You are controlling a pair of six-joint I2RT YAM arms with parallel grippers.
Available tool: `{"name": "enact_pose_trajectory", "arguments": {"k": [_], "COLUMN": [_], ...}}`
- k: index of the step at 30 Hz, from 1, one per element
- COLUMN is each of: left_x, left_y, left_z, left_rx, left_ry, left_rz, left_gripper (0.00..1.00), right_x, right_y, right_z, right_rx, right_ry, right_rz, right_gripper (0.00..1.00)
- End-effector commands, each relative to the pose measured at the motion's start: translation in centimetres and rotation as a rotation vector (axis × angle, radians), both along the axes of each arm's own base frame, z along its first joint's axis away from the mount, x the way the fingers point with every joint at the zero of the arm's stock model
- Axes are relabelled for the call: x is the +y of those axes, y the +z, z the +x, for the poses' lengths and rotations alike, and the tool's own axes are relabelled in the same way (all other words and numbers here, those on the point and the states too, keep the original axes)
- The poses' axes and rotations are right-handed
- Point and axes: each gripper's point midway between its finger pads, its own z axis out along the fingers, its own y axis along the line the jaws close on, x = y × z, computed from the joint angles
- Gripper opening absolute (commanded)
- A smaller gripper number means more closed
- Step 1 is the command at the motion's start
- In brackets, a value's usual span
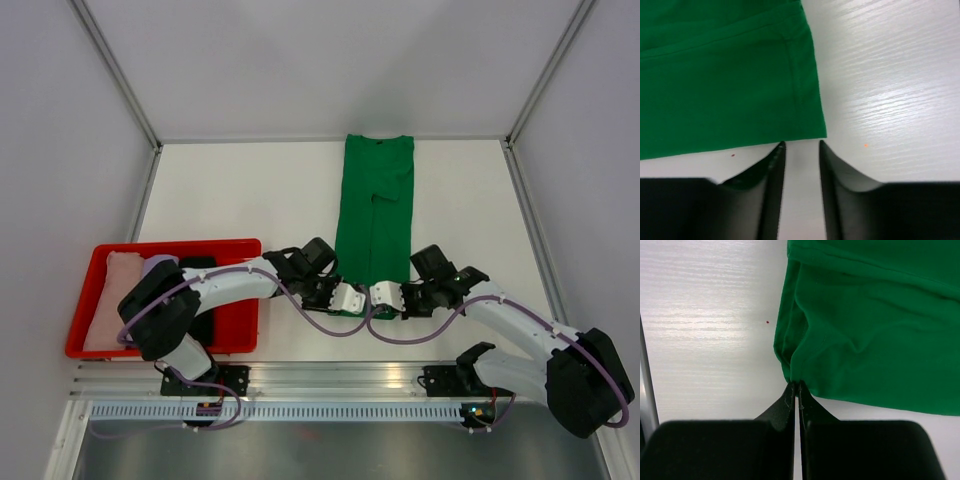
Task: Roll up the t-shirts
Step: Roll the tshirt
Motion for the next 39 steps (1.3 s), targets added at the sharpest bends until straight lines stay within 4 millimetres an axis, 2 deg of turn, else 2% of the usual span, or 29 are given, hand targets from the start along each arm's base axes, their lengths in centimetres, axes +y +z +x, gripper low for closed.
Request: {"name": "enact_pose_trajectory", "arguments": {"k": [1,3,8,15,21,26,30,34,36,37,39], "left_x": [-0.5,-0.7,-1.5,-1.5,-1.3,-0.2,-0.8,-0.6,-0.6,-0.6,-0.7], "left_y": [0.8,0.6,-0.4,-0.8,-1.4,-2.9,-2.2,-3.1,-3.2,-3.2,-3.0], "left_z": [-2.2,-2.0,-0.3,-2.0,-1.8,-1.5,-2.3,-2.5,-2.4,-2.4,-2.2], "left_rx": [0.03,0.019,-0.044,-0.011,-0.03,-0.034,-0.015,-0.003,0.0,-0.001,-0.003], "left_ry": [-0.124,-0.132,-0.16,-0.257,-0.289,-0.298,-0.336,-0.328,-0.316,-0.314,-0.3], "left_rz": [-0.055,-0.058,-0.04,-0.076,-0.057,0.018,-0.017,0.016,0.024,0.024,0.024], "left_gripper": [0.44,0.49,0.51,0.5,0.5,0.49,0.49,0.42,0.28,0.17,0.08], "right_x": [0.7,0.6,0.4,-1.0,-0.7,-0.4,-0.2,-0.1,-0.1,-0.1,0.0], "right_y": [0.5,0.6,0.4,-0.4,-0.3,-0.2,-0.1,0.0,0.0,0.1,0.2], "right_z": [-0.3,-0.4,-0.6,-1.5,-1.4,-0.9,-0.7,-0.6,-0.7,-0.6,-0.5], "right_rx": [0.021,0.017,0.015,-0.006,-0.017,-0.027,-0.03,-0.029,-0.026,-0.026,-0.024], "right_ry": [0.007,0.008,0.009,0.043,0.043,0.046,0.041,0.033,0.033,0.032,0.023], "right_rz": [0.033,0.033,0.029,-0.024,-0.002,0.003,0.013,0.016,0.017,0.019,0.022], "right_gripper": [0.0,0.0,0.0,0.0,0.0,0.0,0.0,0.0,0.0,0.0,0.0]}}
